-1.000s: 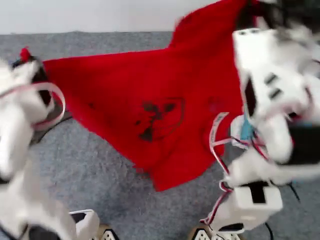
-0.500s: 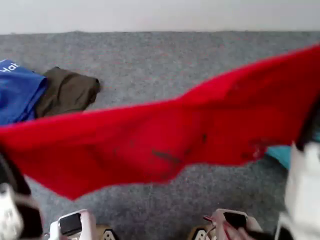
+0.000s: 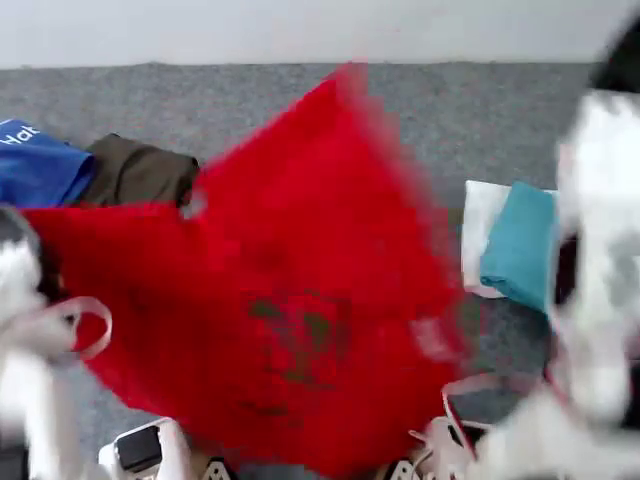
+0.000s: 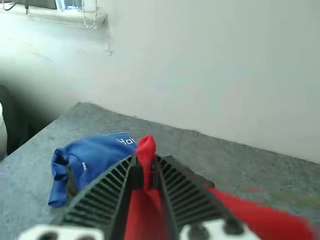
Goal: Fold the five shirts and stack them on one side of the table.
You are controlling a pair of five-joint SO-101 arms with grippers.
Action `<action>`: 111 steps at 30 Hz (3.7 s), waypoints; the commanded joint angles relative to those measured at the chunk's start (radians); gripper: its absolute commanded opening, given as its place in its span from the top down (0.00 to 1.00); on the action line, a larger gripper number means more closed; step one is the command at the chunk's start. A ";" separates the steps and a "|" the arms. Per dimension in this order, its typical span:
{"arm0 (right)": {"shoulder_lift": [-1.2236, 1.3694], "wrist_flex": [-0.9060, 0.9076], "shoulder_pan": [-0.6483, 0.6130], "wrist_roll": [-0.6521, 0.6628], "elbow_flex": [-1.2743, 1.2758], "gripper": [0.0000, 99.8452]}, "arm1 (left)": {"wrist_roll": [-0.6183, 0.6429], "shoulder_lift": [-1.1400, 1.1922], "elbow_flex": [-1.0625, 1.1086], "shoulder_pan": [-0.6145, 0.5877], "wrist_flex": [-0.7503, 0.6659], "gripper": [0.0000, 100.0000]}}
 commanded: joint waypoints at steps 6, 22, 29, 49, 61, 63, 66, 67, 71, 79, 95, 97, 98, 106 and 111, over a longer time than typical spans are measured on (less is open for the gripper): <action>0.418 0.038 -0.197 -0.003 0.058 0.99 | -0.014 0.112 0.591 0.206 -0.709 0.99; 0.990 0.427 -0.792 0.397 0.063 0.73 | -0.021 0.425 0.711 -0.098 -0.764 0.99; 1.173 0.275 -0.955 0.351 0.061 0.75 | -0.025 0.425 0.800 -0.181 -0.764 0.99; 1.319 0.506 -0.636 0.385 -0.155 0.99 | -0.021 0.425 0.697 -0.032 -0.480 0.99; 1.018 0.572 -0.357 0.687 0.345 0.99 | -0.084 0.431 0.653 0.222 -0.350 0.99; 0.920 0.570 -0.340 0.755 0.493 0.99 | -0.086 0.431 0.653 0.222 -0.350 0.99; 0.797 0.552 -0.317 0.813 0.640 0.98 | -0.087 0.433 0.653 0.222 -0.351 0.99; 0.759 0.533 -0.309 0.810 0.667 0.97 | -0.087 0.433 0.653 0.222 -0.351 0.99; 0.628 0.516 -0.303 0.778 0.687 0.81 | -0.087 0.433 0.654 0.222 -0.365 0.99; 0.329 0.576 -0.406 0.775 0.730 0.73 | -0.083 0.433 0.653 0.222 -0.373 0.99; 0.552 0.351 -0.604 0.354 0.568 0.73 | -0.081 0.431 0.653 0.221 -0.367 0.99; 0.661 0.358 -0.593 0.307 0.480 0.73 | -0.081 0.430 0.653 0.219 -0.367 0.99; 0.714 0.367 -0.591 0.288 0.430 0.73 | -0.081 0.430 0.653 0.216 -0.367 0.99; 1.043 0.516 -0.610 0.242 0.035 0.73 | -0.081 0.425 0.665 0.215 -0.365 0.99; 1.138 0.572 -0.584 0.241 -0.060 0.73 | -0.081 0.425 0.665 0.218 -0.365 0.99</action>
